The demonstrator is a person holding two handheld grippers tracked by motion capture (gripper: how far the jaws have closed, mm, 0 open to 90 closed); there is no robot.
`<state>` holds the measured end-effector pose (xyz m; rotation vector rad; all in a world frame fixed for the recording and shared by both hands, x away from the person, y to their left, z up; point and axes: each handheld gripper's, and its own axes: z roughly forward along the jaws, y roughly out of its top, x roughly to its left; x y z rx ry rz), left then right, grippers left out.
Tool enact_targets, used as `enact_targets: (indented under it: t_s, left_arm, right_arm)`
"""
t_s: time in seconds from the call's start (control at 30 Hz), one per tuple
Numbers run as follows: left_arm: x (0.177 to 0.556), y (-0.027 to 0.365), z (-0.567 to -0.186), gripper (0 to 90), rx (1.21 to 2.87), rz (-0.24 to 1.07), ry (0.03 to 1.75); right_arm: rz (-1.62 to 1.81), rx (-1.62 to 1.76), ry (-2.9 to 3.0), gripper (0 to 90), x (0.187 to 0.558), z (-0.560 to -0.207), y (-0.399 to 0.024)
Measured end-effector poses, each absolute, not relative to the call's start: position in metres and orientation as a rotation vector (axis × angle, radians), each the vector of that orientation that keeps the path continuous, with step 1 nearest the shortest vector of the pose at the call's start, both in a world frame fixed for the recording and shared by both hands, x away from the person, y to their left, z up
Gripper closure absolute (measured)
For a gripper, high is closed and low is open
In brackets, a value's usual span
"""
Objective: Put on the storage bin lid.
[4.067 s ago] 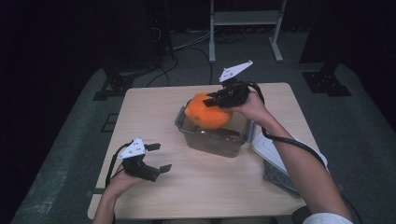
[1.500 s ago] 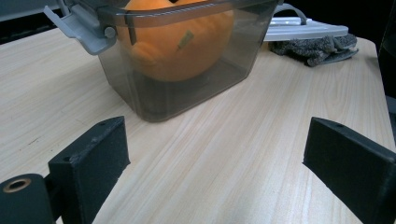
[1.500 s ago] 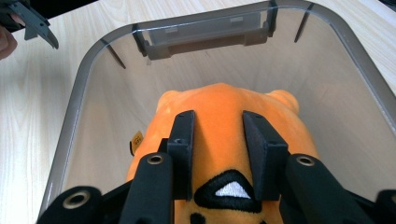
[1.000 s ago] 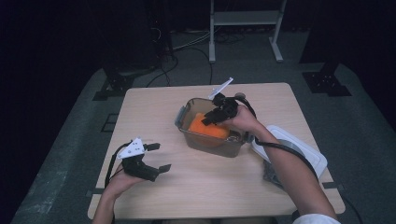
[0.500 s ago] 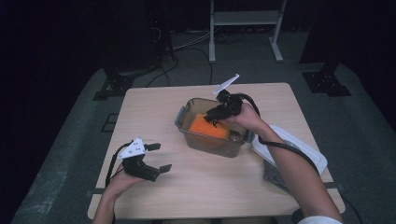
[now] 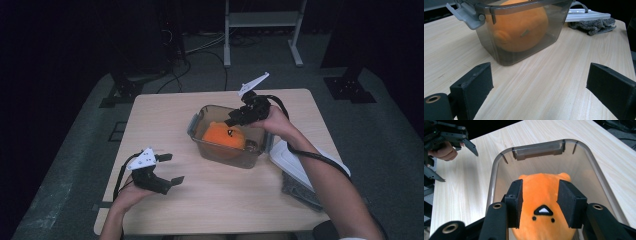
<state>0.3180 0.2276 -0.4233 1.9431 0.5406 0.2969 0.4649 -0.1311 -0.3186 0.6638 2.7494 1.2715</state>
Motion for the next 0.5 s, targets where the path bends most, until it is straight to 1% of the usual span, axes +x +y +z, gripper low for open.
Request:
enact_targets:
  t_s: [0.5]
  left_arm:
    - [0.318,0.228,-0.424,5.8,1.946,0.295,0.545]
  right_arm:
    - [1.270,0.703,2.680,50.4,0.449,-0.303,-0.174]
